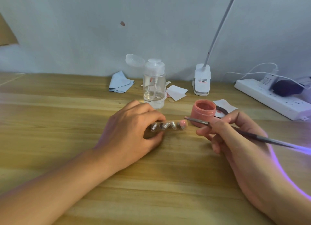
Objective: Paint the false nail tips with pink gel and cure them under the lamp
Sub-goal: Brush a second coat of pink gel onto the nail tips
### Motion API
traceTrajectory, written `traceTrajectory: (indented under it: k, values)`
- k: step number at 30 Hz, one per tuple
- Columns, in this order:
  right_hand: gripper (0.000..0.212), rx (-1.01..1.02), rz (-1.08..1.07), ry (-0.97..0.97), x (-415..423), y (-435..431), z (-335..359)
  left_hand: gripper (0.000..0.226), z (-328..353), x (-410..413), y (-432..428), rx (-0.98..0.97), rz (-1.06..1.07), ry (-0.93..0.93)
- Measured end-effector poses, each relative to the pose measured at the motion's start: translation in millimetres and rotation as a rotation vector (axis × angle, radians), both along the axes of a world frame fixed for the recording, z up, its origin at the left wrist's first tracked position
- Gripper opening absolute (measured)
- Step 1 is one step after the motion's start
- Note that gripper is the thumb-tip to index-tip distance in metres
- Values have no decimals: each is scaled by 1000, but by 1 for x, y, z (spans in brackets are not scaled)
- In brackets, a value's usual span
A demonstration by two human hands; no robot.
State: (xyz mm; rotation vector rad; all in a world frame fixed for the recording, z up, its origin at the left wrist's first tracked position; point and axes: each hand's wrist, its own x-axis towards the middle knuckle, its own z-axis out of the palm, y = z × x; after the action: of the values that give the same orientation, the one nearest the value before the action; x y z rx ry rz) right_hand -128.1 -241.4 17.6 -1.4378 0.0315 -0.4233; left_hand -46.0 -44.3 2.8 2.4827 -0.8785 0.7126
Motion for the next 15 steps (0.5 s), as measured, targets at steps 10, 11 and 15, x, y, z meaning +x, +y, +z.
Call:
traceTrajectory:
  k: [10, 11, 15]
  values:
    - [23, 8, -20, 7, 0, -5, -2, 18, 0, 0, 0, -6, 0, 20]
    - [23, 19, -18, 9, 1, -6, -2, 19, 0, 0, 0, -8, 2, 26]
    - [27, -41, 19, 21, 0, -4, -3, 17, 0, 1, 0, -15, 3, 34]
